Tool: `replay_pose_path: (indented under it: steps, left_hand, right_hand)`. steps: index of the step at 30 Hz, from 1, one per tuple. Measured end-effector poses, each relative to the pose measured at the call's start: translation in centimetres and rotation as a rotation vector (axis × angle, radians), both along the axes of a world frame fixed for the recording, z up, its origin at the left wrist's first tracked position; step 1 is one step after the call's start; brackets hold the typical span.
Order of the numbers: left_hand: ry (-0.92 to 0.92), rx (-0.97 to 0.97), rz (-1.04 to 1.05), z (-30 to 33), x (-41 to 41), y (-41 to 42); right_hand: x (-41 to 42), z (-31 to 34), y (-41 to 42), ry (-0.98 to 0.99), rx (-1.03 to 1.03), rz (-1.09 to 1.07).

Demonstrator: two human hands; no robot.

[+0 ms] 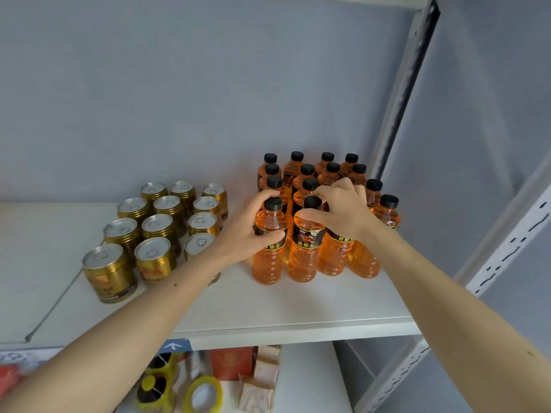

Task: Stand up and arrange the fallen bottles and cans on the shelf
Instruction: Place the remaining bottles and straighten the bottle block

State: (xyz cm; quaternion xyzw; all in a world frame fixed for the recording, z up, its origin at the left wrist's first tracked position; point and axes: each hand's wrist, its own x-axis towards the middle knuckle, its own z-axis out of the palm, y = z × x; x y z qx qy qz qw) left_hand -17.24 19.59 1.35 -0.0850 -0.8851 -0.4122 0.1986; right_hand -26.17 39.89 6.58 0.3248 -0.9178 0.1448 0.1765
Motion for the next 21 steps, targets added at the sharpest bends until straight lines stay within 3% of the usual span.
replay_pose_path:
  steps: [14,21]
  left_hand:
    - [0.098,-0.140,0.206,0.7,0.3,1.3]
    - [0.171,-0.198,0.212,2.3,0.0,2.4]
  right_hand:
    - [-0.6,-0.4,0.7,0.049,0.014,0.065]
    - [-0.2,-0.2,1.2,0.027,-0.022,0.103]
